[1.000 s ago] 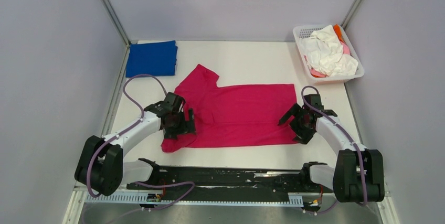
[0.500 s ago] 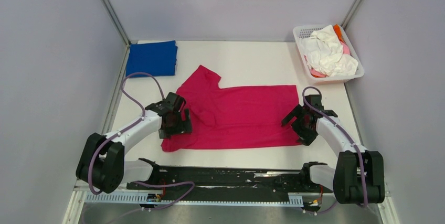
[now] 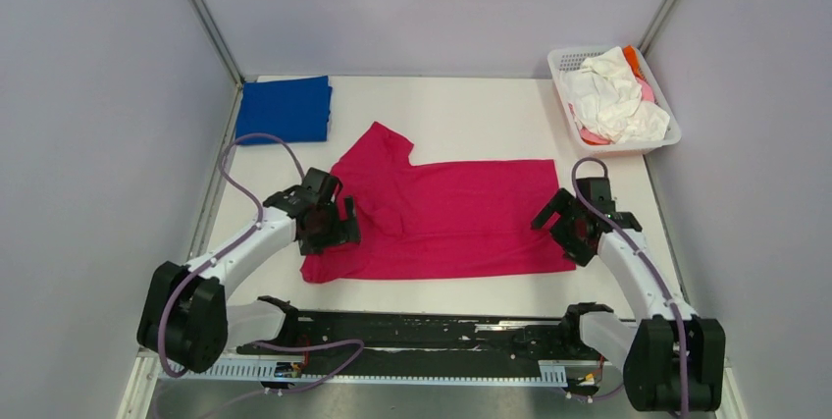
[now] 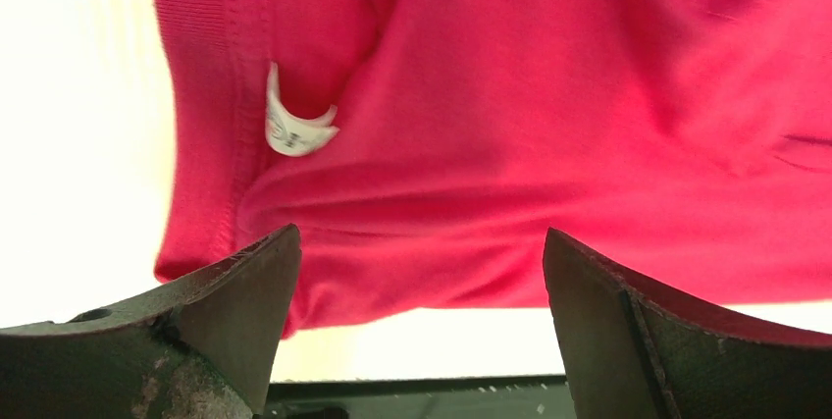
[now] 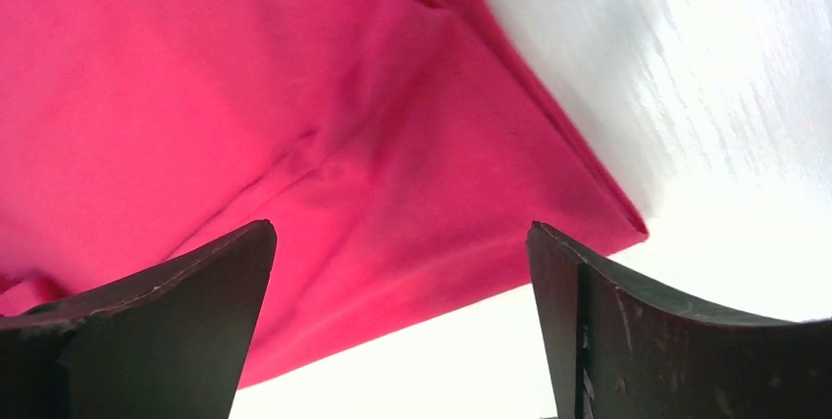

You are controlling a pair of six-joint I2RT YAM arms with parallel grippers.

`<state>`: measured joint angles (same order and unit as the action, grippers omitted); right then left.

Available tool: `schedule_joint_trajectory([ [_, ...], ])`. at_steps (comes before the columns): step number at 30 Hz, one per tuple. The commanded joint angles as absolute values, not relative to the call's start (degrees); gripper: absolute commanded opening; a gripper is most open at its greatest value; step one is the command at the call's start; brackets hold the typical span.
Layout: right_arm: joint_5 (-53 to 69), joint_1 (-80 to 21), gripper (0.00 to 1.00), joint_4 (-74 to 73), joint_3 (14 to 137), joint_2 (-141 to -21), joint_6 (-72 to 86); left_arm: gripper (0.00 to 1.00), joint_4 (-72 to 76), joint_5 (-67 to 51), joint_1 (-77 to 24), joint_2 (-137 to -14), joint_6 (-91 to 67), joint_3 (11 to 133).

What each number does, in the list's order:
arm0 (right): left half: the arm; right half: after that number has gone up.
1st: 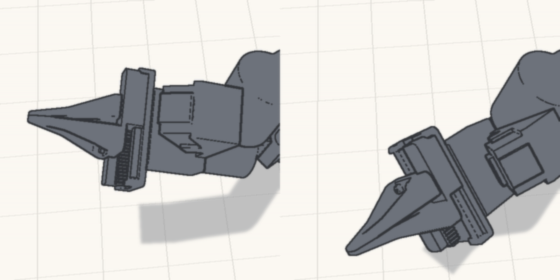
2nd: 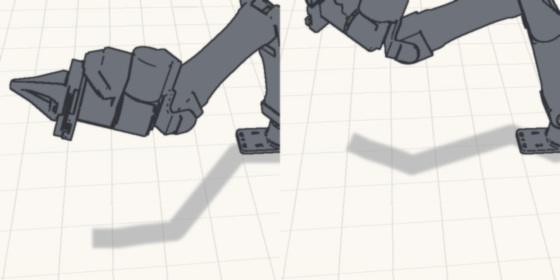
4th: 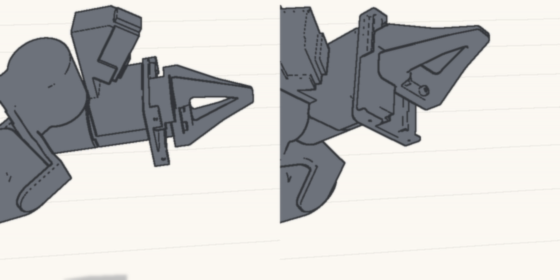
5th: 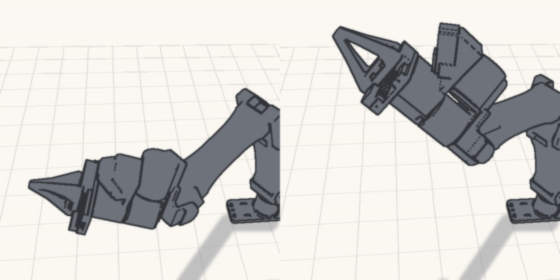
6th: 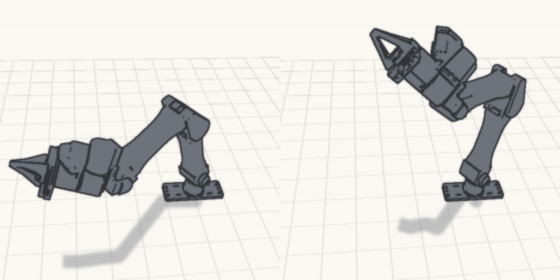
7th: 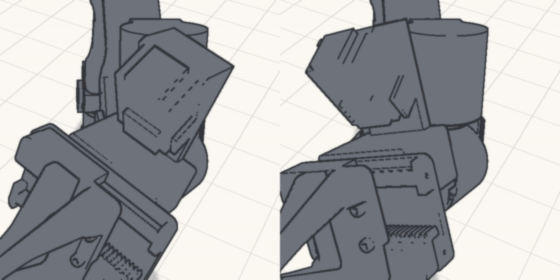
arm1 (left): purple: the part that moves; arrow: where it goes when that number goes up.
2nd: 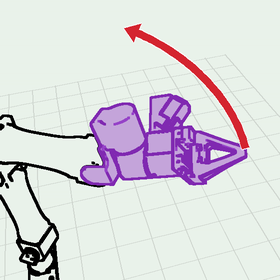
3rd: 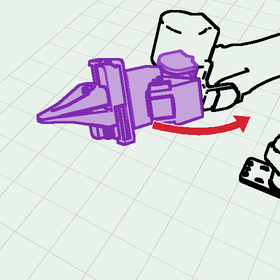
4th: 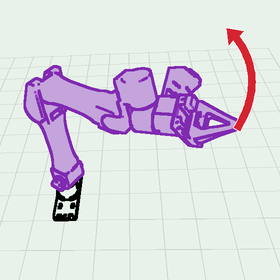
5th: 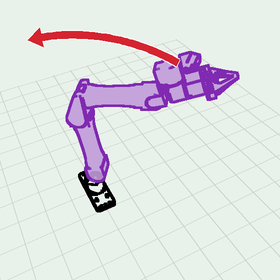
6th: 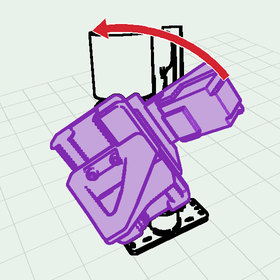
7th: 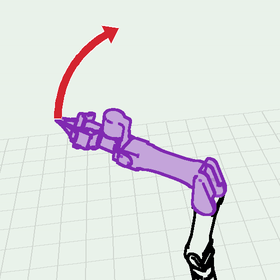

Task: Fold and stack the t-shirts
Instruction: Fold the flattened tshirt in 1/3 of the way, then grab the side of the flattened tshirt furthest away from the robot with both arms

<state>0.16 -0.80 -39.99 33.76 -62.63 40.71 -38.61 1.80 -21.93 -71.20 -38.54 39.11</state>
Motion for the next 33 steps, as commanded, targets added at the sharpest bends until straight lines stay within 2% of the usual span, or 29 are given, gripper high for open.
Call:
schedule_joint_trajectory([
  [1, 4.53, -0.53, 1.00, -38.09, 38.53, -54.31, 35.05, 1.00, -39.89, -3.78, -22.04, -64.46, -37.92, 44.58],
  [5, 4.22, -0.53, 1.00, -35.84, 41.94, -52.14, 33.48, 1.00, -37.31, -2.56, -21.99, -64.84, -34.81, 52.83],
  [7, 3.80, -0.49, 1.00, -33.27, 43.35, -53.23, 33.56, 1.00, -35.91, -0.96, -21.97, -68.78, -33.33, 58.35],
  [15, 4.22, -0.53, 1.00, -20.18, 46.49, -60.03, 36.29, 1.00, -37.58, 5.14, -20.73, -100.39, -28.58, 88.97],
  [22, 0.42, -0.50, 1.00, -18.66, 47.20, -65.95, 35.67, 0.99, -45.97, 16.31, -20.14, -122.76, -25.58, 115.46],
  [24, 0.01, -0.48, 1.00, -18.13, 46.82, -67.15, 35.64, 0.97, -46.22, 16.02, -19.88, -127.92, -24.72, 123.66],
  [30, -2.23, -0.53, 1.00, -17.49, 46.82, -70.08, 34.51, 0.91, -46.46, 15.34, -19.78, -140.94, -23.15, 135.98],
  [33, -1.77, -0.53, 1.00, -17.45, 46.89, -71.32, 34.22, 0.87, -44.63, 16.24, -19.78, -143.33, -22.81, 136.74],
])
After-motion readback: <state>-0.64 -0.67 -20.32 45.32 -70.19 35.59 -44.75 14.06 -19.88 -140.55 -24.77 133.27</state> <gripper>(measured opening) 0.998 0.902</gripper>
